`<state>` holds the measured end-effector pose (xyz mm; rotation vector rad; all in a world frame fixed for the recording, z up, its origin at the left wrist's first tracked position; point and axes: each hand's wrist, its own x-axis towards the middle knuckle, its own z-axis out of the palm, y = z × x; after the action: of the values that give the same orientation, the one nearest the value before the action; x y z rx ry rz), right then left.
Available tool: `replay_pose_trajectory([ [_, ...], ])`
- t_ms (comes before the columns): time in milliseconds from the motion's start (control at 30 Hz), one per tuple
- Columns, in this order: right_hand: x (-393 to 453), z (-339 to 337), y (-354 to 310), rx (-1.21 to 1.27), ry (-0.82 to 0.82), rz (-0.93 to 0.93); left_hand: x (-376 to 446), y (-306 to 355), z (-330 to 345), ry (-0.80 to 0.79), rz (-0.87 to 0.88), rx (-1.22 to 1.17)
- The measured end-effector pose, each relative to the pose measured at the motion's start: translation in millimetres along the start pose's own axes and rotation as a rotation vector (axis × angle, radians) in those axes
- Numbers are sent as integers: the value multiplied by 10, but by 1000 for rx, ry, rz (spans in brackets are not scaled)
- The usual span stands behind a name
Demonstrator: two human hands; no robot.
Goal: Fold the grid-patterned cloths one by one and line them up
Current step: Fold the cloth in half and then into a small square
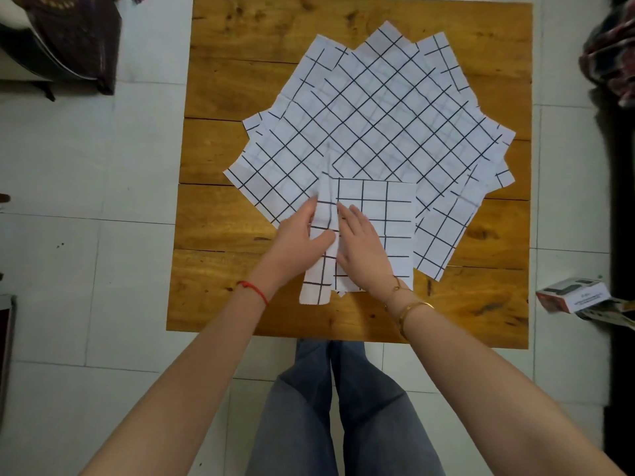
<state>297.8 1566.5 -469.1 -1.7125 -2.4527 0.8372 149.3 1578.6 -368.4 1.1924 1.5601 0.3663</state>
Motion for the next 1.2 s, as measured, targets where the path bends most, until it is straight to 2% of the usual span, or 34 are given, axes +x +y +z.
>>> replay_pose_trajectory([
  [100,-123,-158,106,286,229,164,76,49,269,-36,52,-48],
  [233,-212,-401,279,716,336,515,186,58,636,-68,53,-51],
  [333,-271,-515,438,925,374,619,262,26,857,-105,43,-94],
  [433,-318,-526,555,822,292,621,285,-29,981,-164,23,-88],
  [500,-319,-493,635,677,270,611,279,-94,982,-125,61,-4],
  [667,-284,-411,766,420,231,642,326,-332,743,117,210,351],
  [800,-278,-383,804,232,198,665,489,-490,526,111,196,675],
  [933,-179,-426,741,-83,363,474,660,-552,429,10,176,917],
  [1000,-68,-435,683,-185,360,331,746,-540,416,-17,174,975],
  [1100,156,-401,591,-217,190,99,863,-495,414,-33,189,990],
  [1200,379,-329,487,-286,-6,-5,941,-463,423,-66,174,1001],
])
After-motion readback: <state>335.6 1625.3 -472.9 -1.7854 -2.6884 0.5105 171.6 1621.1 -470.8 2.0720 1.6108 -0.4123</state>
